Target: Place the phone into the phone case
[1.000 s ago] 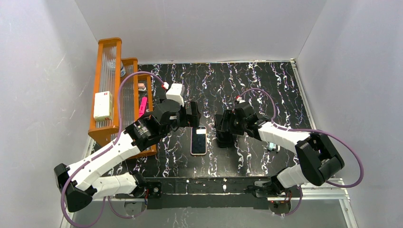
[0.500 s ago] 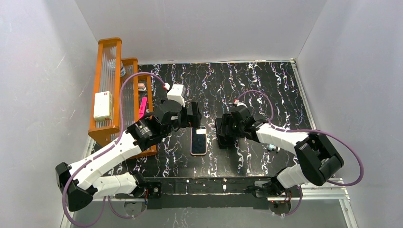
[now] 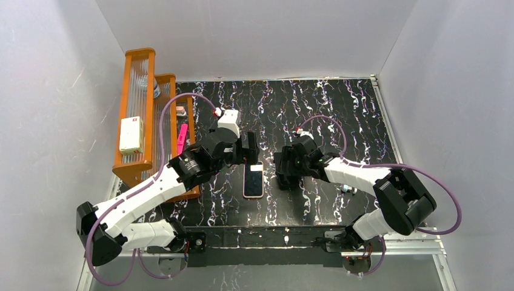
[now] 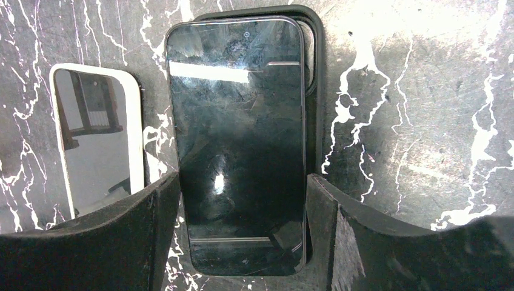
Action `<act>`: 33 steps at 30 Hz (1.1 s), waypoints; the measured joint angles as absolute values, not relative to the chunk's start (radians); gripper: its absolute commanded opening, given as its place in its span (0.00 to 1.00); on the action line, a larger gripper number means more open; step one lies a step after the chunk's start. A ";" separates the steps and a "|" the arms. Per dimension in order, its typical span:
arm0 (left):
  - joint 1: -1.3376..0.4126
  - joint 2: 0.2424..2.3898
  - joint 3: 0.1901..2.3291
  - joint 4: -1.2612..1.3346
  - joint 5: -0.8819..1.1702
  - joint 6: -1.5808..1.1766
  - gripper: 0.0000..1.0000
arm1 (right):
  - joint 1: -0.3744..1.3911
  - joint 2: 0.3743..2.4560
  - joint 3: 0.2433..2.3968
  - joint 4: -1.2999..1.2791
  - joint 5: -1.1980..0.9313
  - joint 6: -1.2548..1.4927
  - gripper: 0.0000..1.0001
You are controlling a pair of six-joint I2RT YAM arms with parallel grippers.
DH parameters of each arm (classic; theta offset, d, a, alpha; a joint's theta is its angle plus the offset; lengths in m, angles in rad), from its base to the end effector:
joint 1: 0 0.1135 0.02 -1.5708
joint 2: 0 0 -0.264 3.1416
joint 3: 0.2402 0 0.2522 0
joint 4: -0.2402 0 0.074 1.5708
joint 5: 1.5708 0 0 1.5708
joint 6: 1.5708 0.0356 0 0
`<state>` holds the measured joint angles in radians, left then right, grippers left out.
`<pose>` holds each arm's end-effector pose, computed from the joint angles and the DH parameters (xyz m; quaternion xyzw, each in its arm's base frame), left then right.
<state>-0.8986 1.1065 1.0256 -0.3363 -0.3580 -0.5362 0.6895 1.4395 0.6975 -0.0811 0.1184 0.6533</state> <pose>0.1648 -0.1870 0.3461 0.0531 0.8288 -0.2403 0.5025 0.2194 0.1754 0.1737 0.0048 0.9295 0.1837 0.3197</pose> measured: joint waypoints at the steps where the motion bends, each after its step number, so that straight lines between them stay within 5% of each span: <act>1: -0.899 1.111 1.026 -0.336 -0.358 -0.536 0.98 | 0.690 1.439 0.698 -0.082 0.121 0.654 0.65; 18: -0.899 1.162 1.029 -0.329 -0.338 -0.540 0.98 | 0.690 1.403 0.743 -0.171 0.124 0.643 0.94; 23: -0.899 1.176 1.039 -0.328 -0.335 -0.540 0.98 | 0.690 1.403 0.765 -0.184 0.118 0.625 0.90; 33: -0.899 1.264 1.044 -0.319 -0.307 -0.570 0.87 | 0.659 1.394 0.777 -0.233 0.093 0.569 0.66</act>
<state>-0.8986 1.2636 1.0443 -0.3187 -0.3065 -0.5705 0.6594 1.3945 0.7773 -0.2329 0.0933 0.5694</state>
